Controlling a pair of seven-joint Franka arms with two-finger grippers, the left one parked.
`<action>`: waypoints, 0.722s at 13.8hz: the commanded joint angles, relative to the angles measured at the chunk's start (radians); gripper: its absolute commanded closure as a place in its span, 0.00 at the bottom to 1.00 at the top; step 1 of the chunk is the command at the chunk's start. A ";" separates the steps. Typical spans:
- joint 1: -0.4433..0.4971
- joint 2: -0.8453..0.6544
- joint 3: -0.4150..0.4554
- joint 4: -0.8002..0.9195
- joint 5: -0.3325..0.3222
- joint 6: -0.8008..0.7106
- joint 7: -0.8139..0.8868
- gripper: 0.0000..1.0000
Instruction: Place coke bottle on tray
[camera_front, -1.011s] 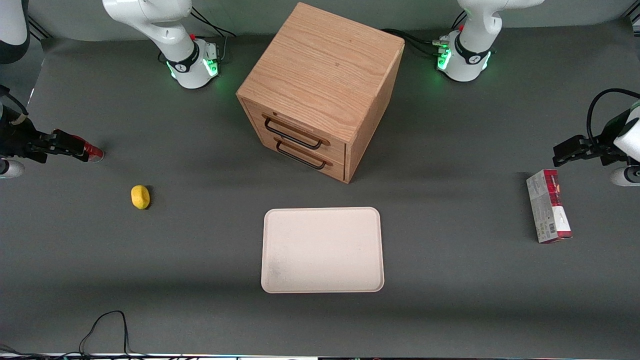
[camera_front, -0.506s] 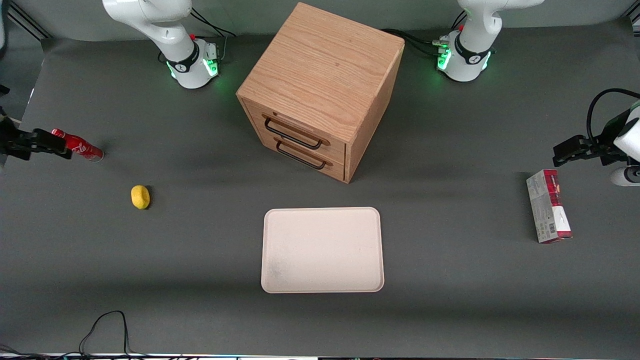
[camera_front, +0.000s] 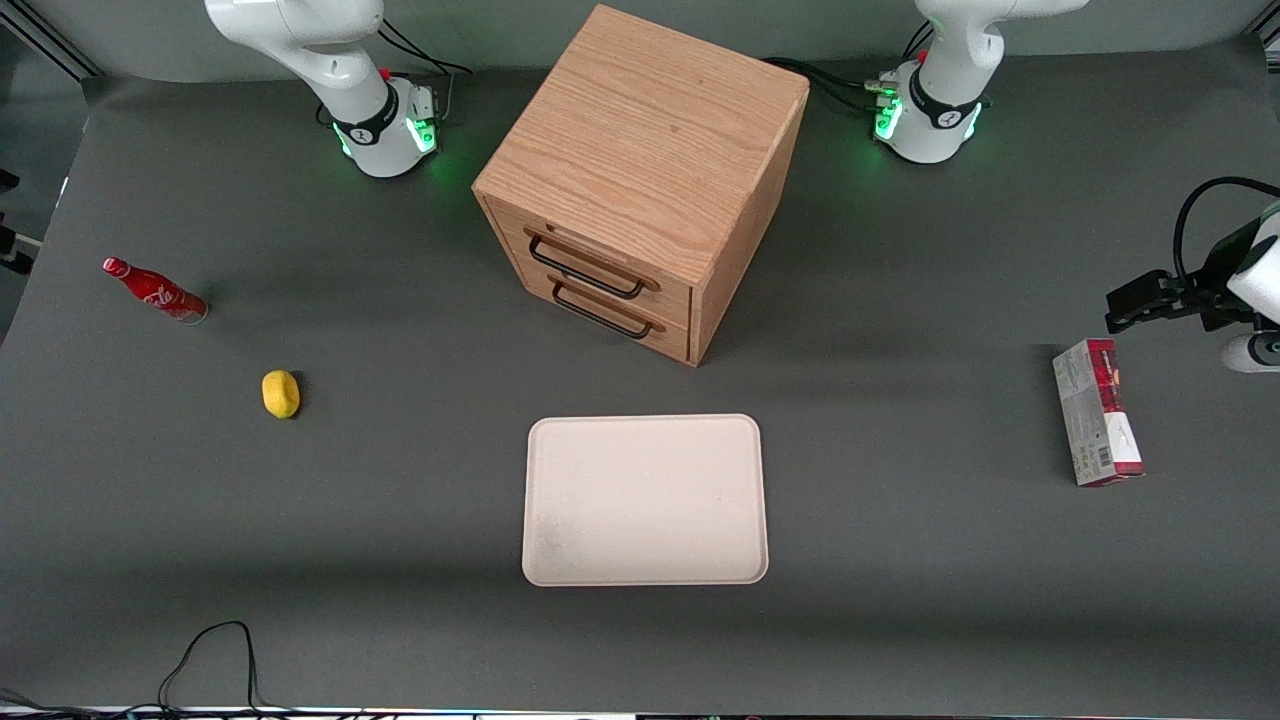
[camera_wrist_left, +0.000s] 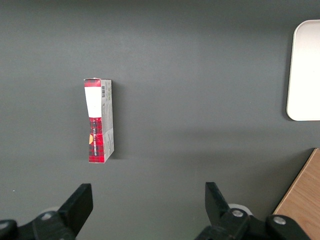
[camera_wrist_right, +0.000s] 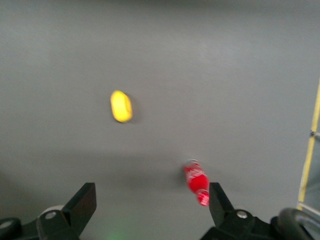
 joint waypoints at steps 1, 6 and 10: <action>0.020 -0.166 -0.085 -0.176 -0.047 0.070 -0.075 0.00; 0.015 -0.370 -0.157 -0.329 -0.182 0.086 -0.081 0.00; 0.023 -0.336 -0.236 -0.331 -0.210 0.159 -0.191 0.00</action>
